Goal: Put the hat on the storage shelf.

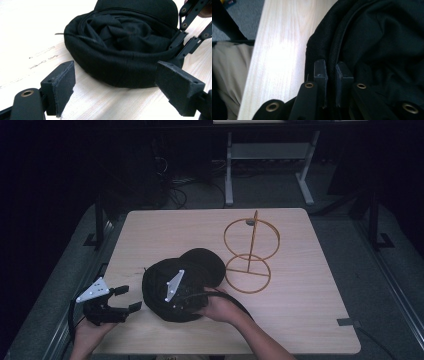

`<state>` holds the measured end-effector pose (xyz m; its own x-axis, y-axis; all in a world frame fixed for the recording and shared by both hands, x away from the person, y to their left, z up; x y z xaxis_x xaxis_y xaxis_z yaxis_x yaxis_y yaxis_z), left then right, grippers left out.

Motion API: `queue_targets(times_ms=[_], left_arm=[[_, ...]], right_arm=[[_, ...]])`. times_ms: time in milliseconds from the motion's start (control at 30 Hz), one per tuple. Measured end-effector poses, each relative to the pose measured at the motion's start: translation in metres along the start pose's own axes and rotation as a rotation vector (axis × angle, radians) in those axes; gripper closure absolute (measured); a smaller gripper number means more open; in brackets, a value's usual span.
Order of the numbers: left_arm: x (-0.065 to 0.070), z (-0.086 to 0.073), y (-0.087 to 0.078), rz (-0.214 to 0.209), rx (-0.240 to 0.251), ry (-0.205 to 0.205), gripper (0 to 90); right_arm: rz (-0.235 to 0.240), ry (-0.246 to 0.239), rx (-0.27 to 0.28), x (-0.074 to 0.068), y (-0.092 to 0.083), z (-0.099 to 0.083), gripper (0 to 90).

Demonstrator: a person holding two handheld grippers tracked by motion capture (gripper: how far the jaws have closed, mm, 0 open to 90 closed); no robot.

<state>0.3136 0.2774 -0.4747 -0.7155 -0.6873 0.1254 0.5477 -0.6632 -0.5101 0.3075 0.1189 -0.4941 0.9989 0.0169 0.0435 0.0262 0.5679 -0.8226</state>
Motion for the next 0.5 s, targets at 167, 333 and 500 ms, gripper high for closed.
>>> queue_targets(times_ms=[167, 333, 500], left_arm=[[0.001, 0.001, 0.0, -0.004, 0.008, -0.005, 16.2], [0.002, 0.003, -0.001, -0.009, 0.017, -0.005, 16.2], [0.005, 0.006, -0.001, -0.017, 0.03, -0.008, 16.2]], right_arm=[[0.012, 0.028, 0.054, 0.001, -0.014, 0.008, 81.3], [0.013, 0.029, 0.102, 0.004, -0.026, 0.014, 81.2], [0.01, 0.034, 0.151, 0.006, -0.042, 0.023, 81.1]])
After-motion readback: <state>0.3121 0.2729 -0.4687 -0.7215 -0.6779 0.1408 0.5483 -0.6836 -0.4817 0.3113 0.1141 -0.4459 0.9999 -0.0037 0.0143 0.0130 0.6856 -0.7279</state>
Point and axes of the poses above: each handheld gripper's, and its own axes: y roughly forward along the jaws, z roughly out of its top, x roughly to its right, the point moved 10 cm from there along y, roughly forward along the jaws, and after that the axes turned 1 degree about -z, right-handed, at the moved point
